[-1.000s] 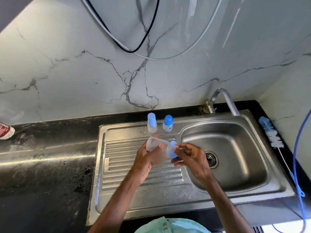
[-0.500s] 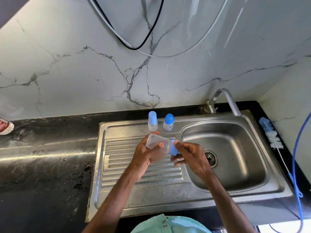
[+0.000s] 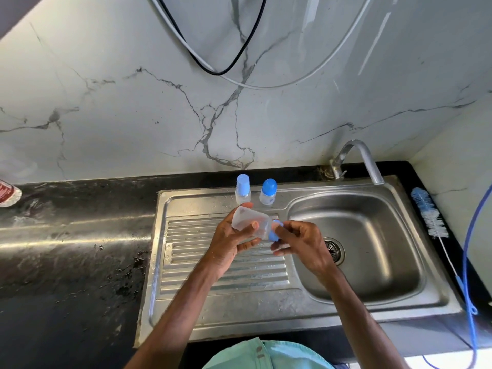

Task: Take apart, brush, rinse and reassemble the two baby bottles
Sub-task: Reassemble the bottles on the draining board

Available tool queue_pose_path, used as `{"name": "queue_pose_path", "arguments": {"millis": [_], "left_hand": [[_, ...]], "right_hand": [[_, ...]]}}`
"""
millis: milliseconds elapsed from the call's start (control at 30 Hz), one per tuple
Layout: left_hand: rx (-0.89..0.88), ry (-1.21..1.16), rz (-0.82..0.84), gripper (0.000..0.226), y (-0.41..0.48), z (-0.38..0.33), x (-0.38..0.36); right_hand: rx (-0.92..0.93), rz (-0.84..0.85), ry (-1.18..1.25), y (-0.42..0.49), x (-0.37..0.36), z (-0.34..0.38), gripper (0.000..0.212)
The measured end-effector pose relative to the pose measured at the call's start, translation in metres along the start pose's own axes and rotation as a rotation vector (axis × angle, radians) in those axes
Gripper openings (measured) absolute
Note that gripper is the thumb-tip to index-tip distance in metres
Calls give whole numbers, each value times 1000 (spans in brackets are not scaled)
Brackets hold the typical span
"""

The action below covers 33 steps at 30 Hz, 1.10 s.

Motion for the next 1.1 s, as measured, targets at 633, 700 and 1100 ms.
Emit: {"name": "queue_pose_path", "arguments": {"millis": [633,700,1100], "left_hand": [[10,104,-8,53,3,0,-2],[3,143,16,56,2,-4,1],[15,338,4,56,6,-7,31]], "right_hand": [[-40,-36,93,2,-4,-6,47],[-57,-20,142,2,-4,-7,43],[-330,133,405,34,11,-49,55]]}}
Point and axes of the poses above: each hand's wrist, its own y-axis towards the middle knuckle, its own x-axis out of the back of the hand, z = x × y, the point moved 2 cm from there along y, towards the middle knuckle, and after that the axes turned 15 degrees about z, right-handed, at the moved point
